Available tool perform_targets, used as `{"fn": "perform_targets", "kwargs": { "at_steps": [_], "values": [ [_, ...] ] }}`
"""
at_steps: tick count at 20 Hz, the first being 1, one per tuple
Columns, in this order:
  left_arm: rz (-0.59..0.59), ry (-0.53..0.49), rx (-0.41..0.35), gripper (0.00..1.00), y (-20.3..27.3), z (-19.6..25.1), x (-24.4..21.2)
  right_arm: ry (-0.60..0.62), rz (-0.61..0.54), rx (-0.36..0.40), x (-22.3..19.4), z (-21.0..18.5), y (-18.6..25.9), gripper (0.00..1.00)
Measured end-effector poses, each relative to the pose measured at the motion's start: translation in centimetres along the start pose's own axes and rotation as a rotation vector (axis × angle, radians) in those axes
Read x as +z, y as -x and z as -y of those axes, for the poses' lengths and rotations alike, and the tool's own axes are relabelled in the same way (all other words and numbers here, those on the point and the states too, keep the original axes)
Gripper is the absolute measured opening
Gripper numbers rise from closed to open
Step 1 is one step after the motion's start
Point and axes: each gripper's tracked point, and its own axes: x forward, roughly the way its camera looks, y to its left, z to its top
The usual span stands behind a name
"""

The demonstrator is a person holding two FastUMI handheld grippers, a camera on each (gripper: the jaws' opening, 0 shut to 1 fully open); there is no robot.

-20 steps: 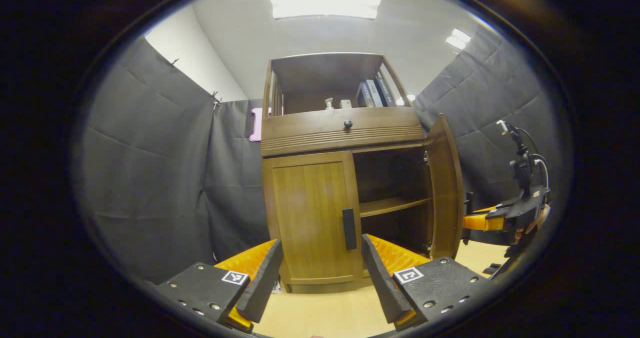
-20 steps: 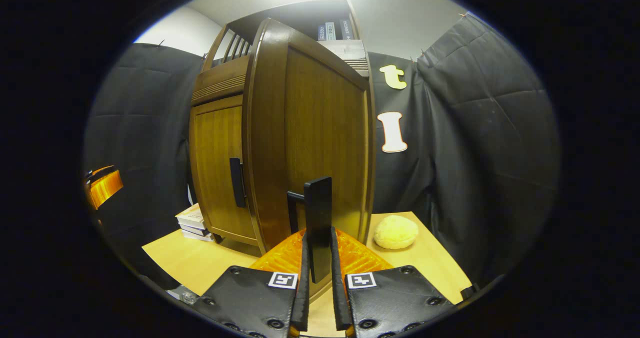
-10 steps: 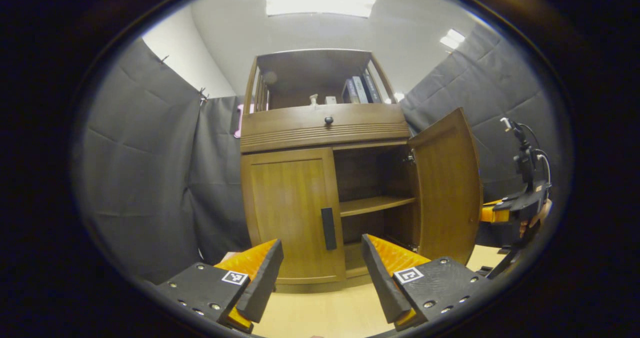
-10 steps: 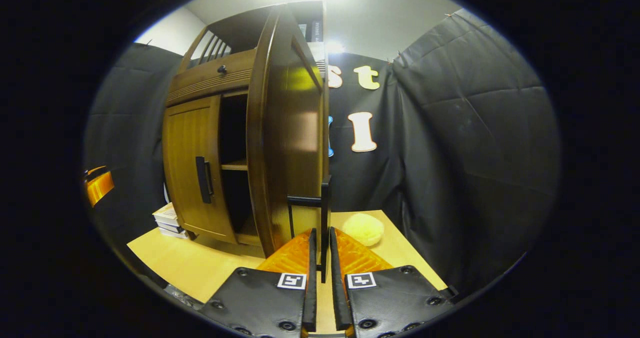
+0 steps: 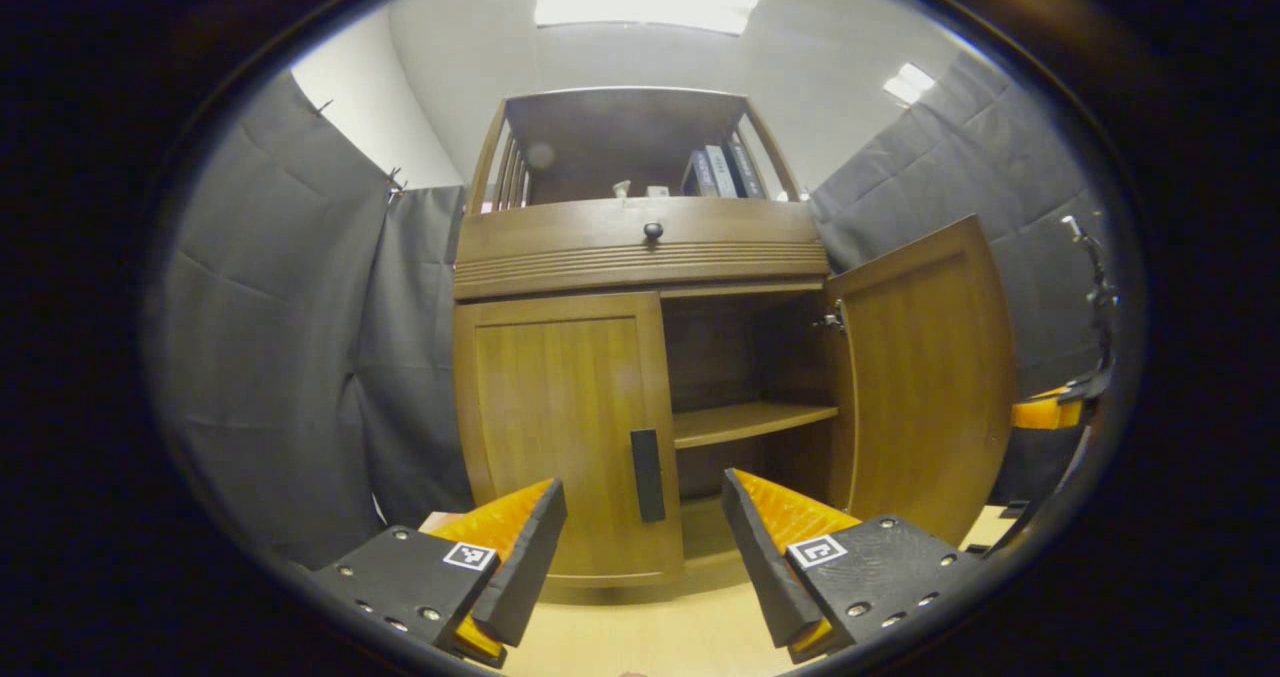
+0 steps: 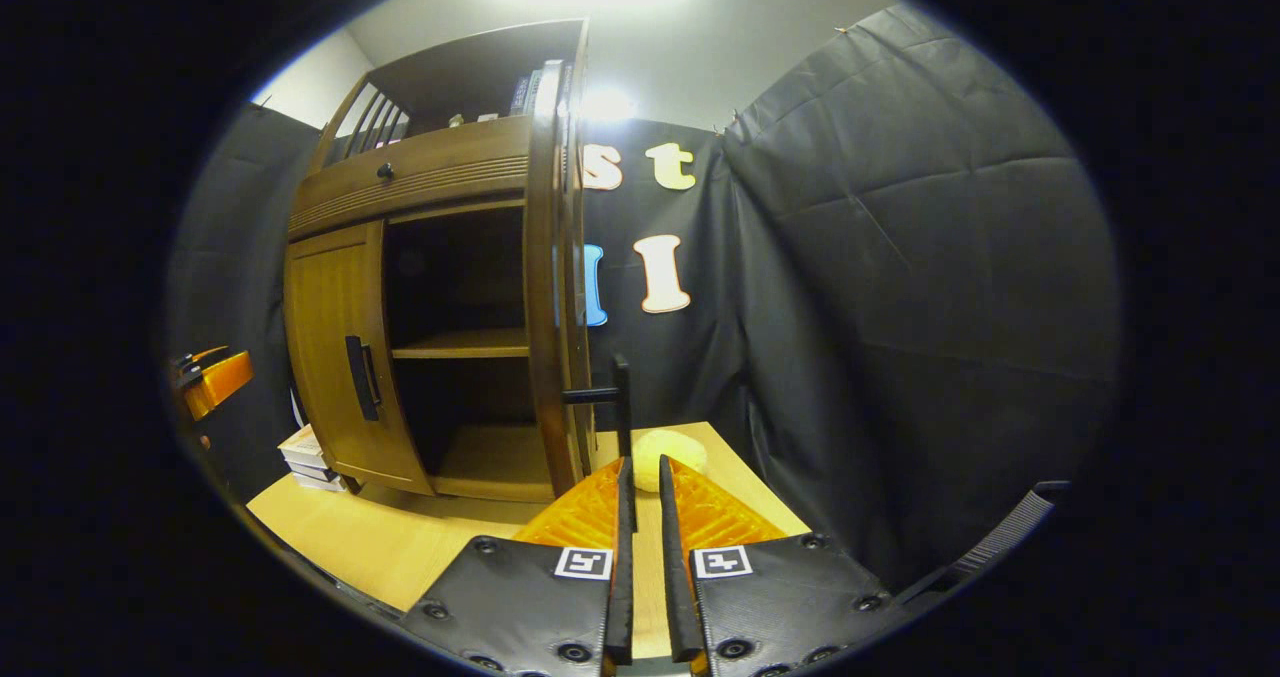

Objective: Open the right door of the double-door shoe cabinet with the right hand, and open the left door with the left hand.

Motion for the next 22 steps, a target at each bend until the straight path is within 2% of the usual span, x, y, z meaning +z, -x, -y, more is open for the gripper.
{"fn": "perform_targets", "kwargs": {
  "at_steps": [1,3,5,7,8,10,11,13,14,16,17,18,19,22],
  "values": [
    [-0.001,-0.001,0.006,0.92,-1.1,-0.4,-0.1,0.0,0.0,-0.01,0.0,0.2,0.8,0.06],
    [0.012,-0.015,0.016,0.92,-3.3,-0.8,0.0,-0.023,-0.006,0.007,0.0,-0.3,2.8,0.07],
    [0.027,-0.04,0.025,0.92,-5.4,-1.0,0.1,-0.029,0.004,0.006,0.1,-0.5,4.3,0.53],
    [0.035,-0.055,0.025,0.9,-7.2,-0.6,-0.3,-0.003,0.026,-0.037,0.4,0.3,5.1,1.0],
    [0.035,-0.058,0.026,0.92,-8.1,-0.5,-0.6,0.004,0.033,-0.055,0.6,1.0,5.7,0.94],
    [0.025,-0.059,0.027,0.88,-10.0,0.0,-1.4,0.0,0.044,-0.075,1.1,1.3,6.7,0.94],
    [0.025,-0.057,0.024,0.92,-11.0,0.3,-1.6,-0.002,0.046,-0.086,1.2,1.6,7.2,0.94],
    [0.015,-0.051,0.021,0.92,-12.8,0.4,-2.4,-0.003,0.042,-0.112,0.6,2.0,8.3,0.94],
    [0.007,-0.043,0.023,0.88,-13.7,0.3,-2.8,-0.006,0.035,-0.119,0.4,2.3,8.7,0.94],
    [-0.004,-0.021,0.025,0.92,-15.4,-0.2,-3.6,-0.018,0.018,-0.123,-0.2,2.5,9.2,0.94],
    [-0.013,-0.014,0.024,0.9,-16.1,-0.6,-4.2,-0.021,0.011,-0.128,-0.4,2.6,9.4,0.98],
    [-0.022,-0.012,0.024,0.9,-16.7,-0.7,-4.9,-0.02,0.004,-0.133,-0.6,2.8,9.5,0.94],
    [-0.034,-0.014,0.02,0.92,-17.3,-0.7,-5.5,-0.019,0.001,-0.137,-0.6,2.9,9.6,0.98],
    [-0.076,0.022,0.007,0.92,-19.7,-0.3,-7.5,-0.014,-0.009,-0.14,-0.9,2.8,9.9,1.0]
  ]
}}
